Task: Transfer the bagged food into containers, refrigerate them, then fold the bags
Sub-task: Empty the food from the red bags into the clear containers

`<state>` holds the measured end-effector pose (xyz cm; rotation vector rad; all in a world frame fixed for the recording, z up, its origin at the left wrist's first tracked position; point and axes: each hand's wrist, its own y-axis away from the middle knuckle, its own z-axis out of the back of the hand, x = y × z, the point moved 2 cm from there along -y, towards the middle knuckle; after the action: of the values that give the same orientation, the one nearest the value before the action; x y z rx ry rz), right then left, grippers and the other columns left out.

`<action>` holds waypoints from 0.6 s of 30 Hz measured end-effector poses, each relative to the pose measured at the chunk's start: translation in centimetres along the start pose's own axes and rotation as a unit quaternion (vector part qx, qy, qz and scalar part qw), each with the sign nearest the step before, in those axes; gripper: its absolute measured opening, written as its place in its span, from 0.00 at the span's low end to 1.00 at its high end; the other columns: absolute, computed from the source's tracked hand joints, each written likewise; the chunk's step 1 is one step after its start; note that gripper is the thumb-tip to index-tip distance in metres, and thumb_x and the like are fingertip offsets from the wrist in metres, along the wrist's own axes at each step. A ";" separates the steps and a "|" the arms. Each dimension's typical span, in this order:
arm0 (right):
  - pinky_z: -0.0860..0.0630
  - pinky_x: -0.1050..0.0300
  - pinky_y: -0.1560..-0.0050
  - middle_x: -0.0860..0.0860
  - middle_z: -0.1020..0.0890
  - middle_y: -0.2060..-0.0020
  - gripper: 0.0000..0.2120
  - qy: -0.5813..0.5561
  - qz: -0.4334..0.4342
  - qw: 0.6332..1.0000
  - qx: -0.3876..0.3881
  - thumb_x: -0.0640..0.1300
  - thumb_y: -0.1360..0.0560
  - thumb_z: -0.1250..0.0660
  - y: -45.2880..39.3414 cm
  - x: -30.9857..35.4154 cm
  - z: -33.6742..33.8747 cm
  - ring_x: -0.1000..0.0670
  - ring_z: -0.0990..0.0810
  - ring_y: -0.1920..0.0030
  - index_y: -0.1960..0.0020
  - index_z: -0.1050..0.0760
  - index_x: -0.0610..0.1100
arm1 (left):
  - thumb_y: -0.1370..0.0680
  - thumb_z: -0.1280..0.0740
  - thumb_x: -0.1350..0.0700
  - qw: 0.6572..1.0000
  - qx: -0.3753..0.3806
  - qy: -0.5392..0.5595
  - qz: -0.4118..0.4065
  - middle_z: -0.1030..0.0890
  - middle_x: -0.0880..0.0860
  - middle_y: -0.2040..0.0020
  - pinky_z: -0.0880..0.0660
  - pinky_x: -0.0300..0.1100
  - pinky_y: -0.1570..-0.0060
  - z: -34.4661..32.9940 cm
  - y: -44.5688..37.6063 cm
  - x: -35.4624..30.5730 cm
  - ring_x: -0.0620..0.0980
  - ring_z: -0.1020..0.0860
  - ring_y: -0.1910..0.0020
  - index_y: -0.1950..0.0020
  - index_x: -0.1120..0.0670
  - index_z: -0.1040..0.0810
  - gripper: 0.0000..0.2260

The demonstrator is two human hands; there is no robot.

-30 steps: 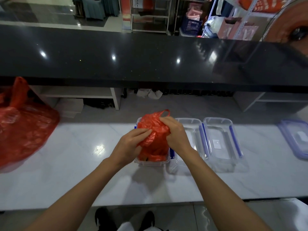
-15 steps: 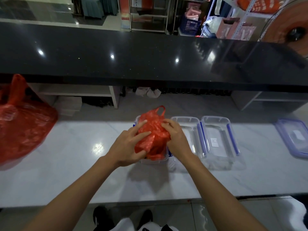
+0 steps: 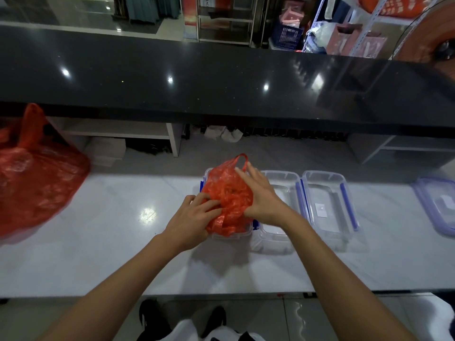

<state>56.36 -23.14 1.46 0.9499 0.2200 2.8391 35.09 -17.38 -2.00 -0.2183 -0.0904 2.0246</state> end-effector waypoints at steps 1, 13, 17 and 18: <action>0.52 0.45 0.23 0.56 0.60 0.19 0.53 0.005 -0.014 1.000 0.026 0.43 0.32 0.27 -0.9 0.3 0.4 0.49 0.61 0.20 0.20 0.56 0.62 | 0.35 0.19 0.51 1.000 -0.007 -0.004 -0.003 0.18 0.51 0.37 0.24 0.56 0.42 0.0 0.1 -0.1 0.57 0.23 0.36 0.40 0.50 0.17 0.25; 0.22 0.55 0.39 0.51 0.18 0.41 0.29 -0.090 0.006 0.991 -0.097 0.28 0.32 0.36 -0.9 0.5 -1.6 0.53 0.22 0.43 0.36 0.19 0.49 | 0.27 0.32 0.37 0.993 -0.056 0.093 0.054 0.49 0.54 0.17 0.47 0.57 0.25 -0.5 2.4 0.4 0.58 0.52 0.18 0.29 0.46 0.26 0.28; 0.23 0.50 0.38 0.53 0.17 0.46 0.30 -0.118 0.038 0.976 -0.178 0.24 0.38 0.39 0.3 0.2 -2.8 0.52 0.21 0.43 0.44 0.15 0.46 | 0.28 0.24 0.42 0.991 -0.018 0.132 0.030 0.36 0.54 0.20 0.32 0.59 0.28 -1.5 2.2 0.4 0.55 0.42 0.20 0.28 0.47 0.27 0.31; 0.23 0.50 0.38 0.55 0.17 0.47 0.30 -0.122 0.043 0.971 -0.200 0.23 0.37 0.39 0.4 0.3 -2.5 0.53 0.22 0.44 0.45 0.15 0.46 | 0.29 0.22 0.45 0.990 -0.031 0.135 0.027 0.31 0.54 0.23 0.28 0.60 0.32 -1.4 1.9 0.4 0.57 0.37 0.22 0.29 0.49 0.25 0.30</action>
<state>54.59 -23.69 -0.26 1.2149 -0.4120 2.6484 33.55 -17.94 -3.76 -0.5357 0.0236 2.0285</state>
